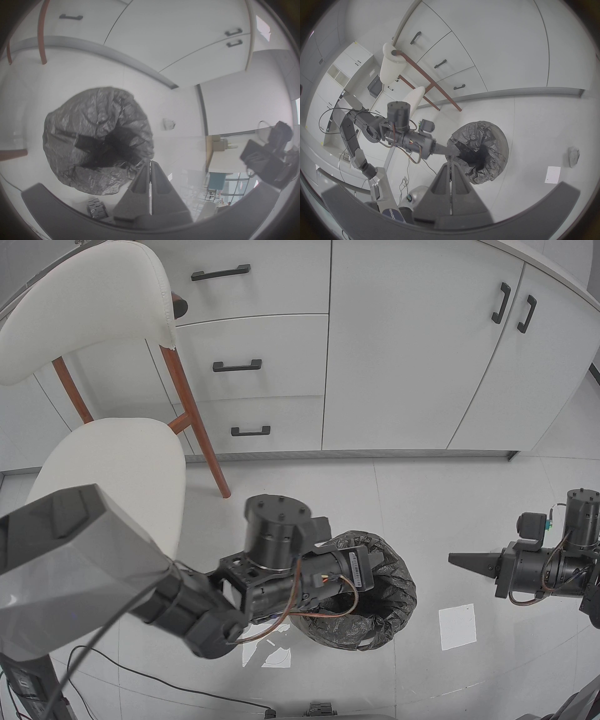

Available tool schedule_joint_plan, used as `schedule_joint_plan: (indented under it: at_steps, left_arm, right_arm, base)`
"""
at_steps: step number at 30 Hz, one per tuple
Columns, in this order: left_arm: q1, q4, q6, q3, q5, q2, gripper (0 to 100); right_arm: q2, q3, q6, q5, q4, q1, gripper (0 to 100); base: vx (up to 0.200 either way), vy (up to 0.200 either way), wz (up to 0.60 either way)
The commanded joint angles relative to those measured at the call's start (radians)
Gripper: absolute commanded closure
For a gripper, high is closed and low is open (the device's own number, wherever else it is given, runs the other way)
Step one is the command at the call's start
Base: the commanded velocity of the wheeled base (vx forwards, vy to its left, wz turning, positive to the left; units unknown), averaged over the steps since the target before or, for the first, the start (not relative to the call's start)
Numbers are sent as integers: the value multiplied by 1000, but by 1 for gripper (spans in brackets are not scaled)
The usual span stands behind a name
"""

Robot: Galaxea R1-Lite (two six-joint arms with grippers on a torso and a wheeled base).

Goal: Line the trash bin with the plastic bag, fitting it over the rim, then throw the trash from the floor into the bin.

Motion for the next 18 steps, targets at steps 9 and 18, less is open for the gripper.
schedule_joint_plan:
  at_steps: [9, 18]
  left_arm:
    - [150, -273, 39, 334, 166, -296, 100]
    - [244, 696, 172, -77, 162, -571, 100]
  right_arm:
    - [-115, 74, -53, -92, -10, -68, 100]
    - [-122, -38, -73, -184, 37, -76, 100]
  base:
    - [0, 0, 0]
    - [0, 0, 0]
